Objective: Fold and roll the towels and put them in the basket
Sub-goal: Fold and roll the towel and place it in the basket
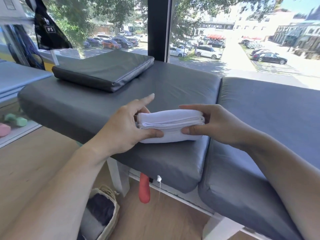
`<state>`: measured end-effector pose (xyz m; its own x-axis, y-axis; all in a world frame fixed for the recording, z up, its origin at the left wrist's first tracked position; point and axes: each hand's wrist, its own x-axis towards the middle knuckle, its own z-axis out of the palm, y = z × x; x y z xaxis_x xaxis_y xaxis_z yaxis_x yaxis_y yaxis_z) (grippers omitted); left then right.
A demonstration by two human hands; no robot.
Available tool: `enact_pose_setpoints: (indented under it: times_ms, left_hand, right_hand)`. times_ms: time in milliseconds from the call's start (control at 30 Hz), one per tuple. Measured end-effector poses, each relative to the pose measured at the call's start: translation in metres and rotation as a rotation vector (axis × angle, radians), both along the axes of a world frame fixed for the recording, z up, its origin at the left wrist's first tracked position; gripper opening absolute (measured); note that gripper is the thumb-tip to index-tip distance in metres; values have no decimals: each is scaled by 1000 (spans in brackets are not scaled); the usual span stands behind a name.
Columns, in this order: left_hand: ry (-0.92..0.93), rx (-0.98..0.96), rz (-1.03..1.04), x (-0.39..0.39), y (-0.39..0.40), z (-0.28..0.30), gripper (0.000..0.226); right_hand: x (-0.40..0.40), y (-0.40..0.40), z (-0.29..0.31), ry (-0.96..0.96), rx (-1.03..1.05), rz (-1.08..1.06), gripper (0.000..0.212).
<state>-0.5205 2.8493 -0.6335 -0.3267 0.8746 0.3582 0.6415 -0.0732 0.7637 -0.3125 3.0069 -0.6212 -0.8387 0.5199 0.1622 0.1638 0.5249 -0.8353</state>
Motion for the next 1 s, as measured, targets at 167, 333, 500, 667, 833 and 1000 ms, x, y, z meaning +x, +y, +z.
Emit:
enact_pose_setpoints:
  times_ms: [167,333,500,667,833,1000]
  left_hand:
    - [177,12,-43,2,-1,2,53]
    - [508,318,108,-4,10,-12,39]
    - [158,-73,-125,-5,-4,-11,50]
    - [24,88,37,-3,-5,-8,30]
    - [95,-232,61,-15,-10,-15,84]
    - [-59,-172,3,-4,-12,-9,88]
  right_hand:
    - [3,-8,2,12,287,-80,38]
    - [-7,-13,-12,206,545,-251,47]
    - [8,4,4,-238,385,101,55]
    - [5,4,5,35,117,-51,24]
    - [6,3,-2,-244,100,-36,68]
    - [7,-2,0,-185,17,-16,66]
